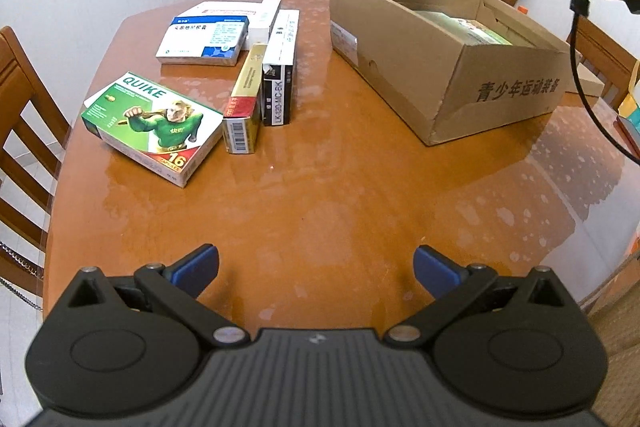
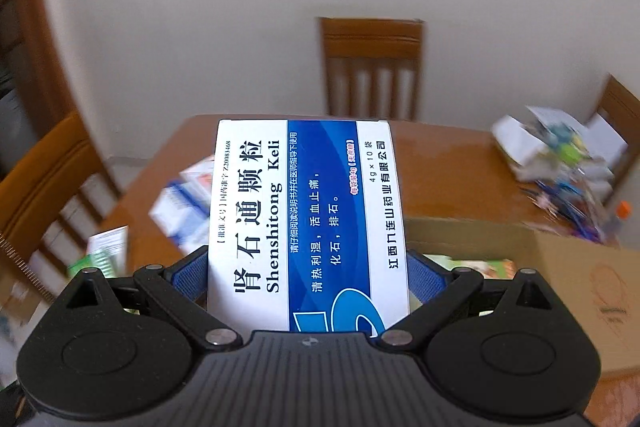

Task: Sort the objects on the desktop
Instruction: 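Lift the Shenshitong box and carry it to the cardboard box, then lower the Shenshitong box into the cardboard box and open the right gripper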

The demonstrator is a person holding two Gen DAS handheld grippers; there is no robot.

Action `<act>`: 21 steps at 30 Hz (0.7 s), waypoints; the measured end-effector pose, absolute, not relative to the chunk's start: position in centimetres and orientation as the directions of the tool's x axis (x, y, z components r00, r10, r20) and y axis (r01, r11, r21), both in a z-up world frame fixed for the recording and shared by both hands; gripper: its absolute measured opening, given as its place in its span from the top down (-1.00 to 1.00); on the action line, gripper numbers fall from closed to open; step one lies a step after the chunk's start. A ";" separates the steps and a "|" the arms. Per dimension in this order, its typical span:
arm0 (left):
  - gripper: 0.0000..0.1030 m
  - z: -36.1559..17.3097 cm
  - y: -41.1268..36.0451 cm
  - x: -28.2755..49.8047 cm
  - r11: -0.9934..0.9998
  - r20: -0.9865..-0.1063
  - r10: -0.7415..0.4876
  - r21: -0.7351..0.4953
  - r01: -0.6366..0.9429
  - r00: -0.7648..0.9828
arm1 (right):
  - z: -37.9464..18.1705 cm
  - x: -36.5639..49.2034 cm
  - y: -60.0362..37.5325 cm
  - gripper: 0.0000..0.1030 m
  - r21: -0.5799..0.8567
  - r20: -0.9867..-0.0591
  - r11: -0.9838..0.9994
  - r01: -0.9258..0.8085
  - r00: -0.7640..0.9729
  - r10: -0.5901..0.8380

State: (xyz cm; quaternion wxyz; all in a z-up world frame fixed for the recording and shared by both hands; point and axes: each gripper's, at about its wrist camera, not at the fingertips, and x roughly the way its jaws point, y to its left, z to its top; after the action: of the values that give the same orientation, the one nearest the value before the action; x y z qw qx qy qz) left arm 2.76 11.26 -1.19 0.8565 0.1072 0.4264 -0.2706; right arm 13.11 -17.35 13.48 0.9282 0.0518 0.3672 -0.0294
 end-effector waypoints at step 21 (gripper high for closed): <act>-1.00 -1.1 10.8 3.1 0.826 -0.801 -0.360 -0.035 0.563 0.478 | 3.5 18.4 -17.8 -0.95 0.104 -0.871 0.987 0.124 0.490 0.031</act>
State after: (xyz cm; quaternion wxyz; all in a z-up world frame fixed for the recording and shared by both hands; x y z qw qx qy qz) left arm 3.15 10.80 -1.12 0.8515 0.1172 0.4333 -0.2709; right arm 18.44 -17.80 3.49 0.8597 0.0765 0.5042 -0.0270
